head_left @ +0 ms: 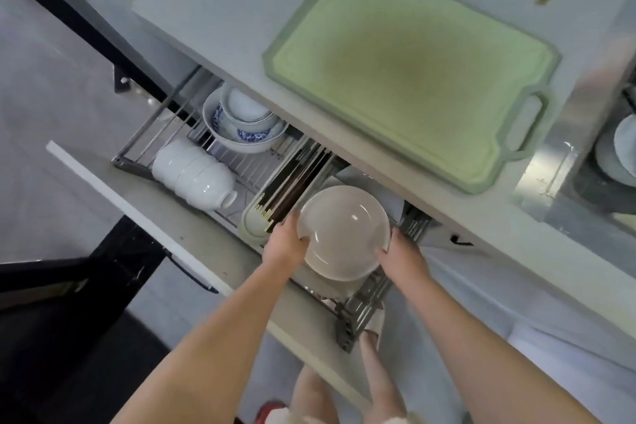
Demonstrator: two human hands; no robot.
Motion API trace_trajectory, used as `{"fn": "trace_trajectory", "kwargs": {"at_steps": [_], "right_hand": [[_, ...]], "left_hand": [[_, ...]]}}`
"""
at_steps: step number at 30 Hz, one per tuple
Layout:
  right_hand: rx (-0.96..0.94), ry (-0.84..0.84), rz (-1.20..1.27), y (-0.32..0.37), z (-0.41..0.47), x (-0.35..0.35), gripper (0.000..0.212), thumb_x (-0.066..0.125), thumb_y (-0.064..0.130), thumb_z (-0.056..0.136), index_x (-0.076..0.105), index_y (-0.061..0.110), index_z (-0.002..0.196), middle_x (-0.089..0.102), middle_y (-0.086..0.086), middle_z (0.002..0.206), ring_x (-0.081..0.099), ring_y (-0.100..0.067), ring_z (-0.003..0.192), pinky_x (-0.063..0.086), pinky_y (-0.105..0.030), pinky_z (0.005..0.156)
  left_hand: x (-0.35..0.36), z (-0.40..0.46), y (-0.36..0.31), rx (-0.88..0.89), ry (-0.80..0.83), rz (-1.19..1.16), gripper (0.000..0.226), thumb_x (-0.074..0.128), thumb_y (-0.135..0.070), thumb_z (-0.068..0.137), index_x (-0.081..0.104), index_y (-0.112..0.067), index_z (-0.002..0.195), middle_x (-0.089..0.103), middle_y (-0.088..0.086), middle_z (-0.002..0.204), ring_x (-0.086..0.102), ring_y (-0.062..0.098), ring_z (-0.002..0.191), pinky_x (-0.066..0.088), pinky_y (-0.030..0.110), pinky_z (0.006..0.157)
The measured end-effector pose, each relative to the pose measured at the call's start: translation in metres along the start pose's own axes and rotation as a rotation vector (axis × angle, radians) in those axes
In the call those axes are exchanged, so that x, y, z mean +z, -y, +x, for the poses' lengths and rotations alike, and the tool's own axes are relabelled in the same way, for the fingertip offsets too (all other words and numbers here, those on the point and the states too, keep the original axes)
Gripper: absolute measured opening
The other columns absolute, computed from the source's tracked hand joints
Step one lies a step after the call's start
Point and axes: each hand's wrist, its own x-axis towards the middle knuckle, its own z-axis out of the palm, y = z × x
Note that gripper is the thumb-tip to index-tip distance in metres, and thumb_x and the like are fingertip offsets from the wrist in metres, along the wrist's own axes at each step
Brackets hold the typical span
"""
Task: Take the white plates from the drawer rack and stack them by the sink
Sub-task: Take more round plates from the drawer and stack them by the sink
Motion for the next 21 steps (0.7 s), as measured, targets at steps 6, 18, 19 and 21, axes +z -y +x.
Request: {"fn": "trace_trajectory", "kwargs": {"at_steps": [6, 18, 19, 21], "right_hand": [[0.125, -0.009, -0.044, 0.004, 0.027, 0.014, 0.039, 0.041, 0.002, 0.094, 0.039, 0.000, 0.133, 0.059, -0.019, 0.127, 0.059, -0.034, 0.114, 0.053, -0.046, 0.092], [0.205, -0.116, -0.166, 0.003, 0.026, 0.016, 0.036, 0.036, -0.005, 0.094, 0.047, 0.008, 0.126, 0.062, -0.014, 0.122, 0.062, -0.032, 0.110, 0.055, -0.043, 0.085], [0.215, -0.118, -0.156, 0.003, 0.022, 0.016, 0.037, 0.036, -0.005, 0.093, 0.047, 0.009, 0.126, 0.062, -0.013, 0.122, 0.062, -0.031, 0.110, 0.055, -0.043, 0.084], [0.218, -0.133, -0.132, 0.004, 0.013, 0.016, 0.036, 0.037, -0.003, 0.092, 0.047, 0.011, 0.124, 0.064, -0.012, 0.119, 0.063, -0.030, 0.106, 0.054, -0.040, 0.081]], "left_hand": [[0.008, 0.019, 0.009, 0.001, 0.006, -0.001, 0.050, 0.046, -0.018, 0.089, 0.035, -0.026, 0.137, 0.066, 0.013, 0.098, 0.063, 0.033, 0.083, 0.055, 0.042, 0.071], [0.008, 0.018, 0.007, 0.081, -0.073, 0.027, 0.056, 0.041, -0.007, 0.087, 0.040, -0.030, 0.138, 0.061, 0.021, 0.109, 0.057, 0.024, 0.061, 0.049, 0.032, 0.056], [0.006, 0.016, 0.007, 0.077, -0.063, 0.005, 0.057, 0.040, -0.006, 0.086, 0.041, -0.029, 0.138, 0.062, 0.019, 0.107, 0.062, 0.028, 0.065, 0.055, 0.037, 0.060], [0.002, 0.013, 0.007, 0.067, -0.049, -0.042, 0.056, 0.039, -0.005, 0.086, 0.043, -0.029, 0.136, 0.065, 0.013, 0.100, 0.065, 0.032, 0.071, 0.059, 0.042, 0.067]]}}
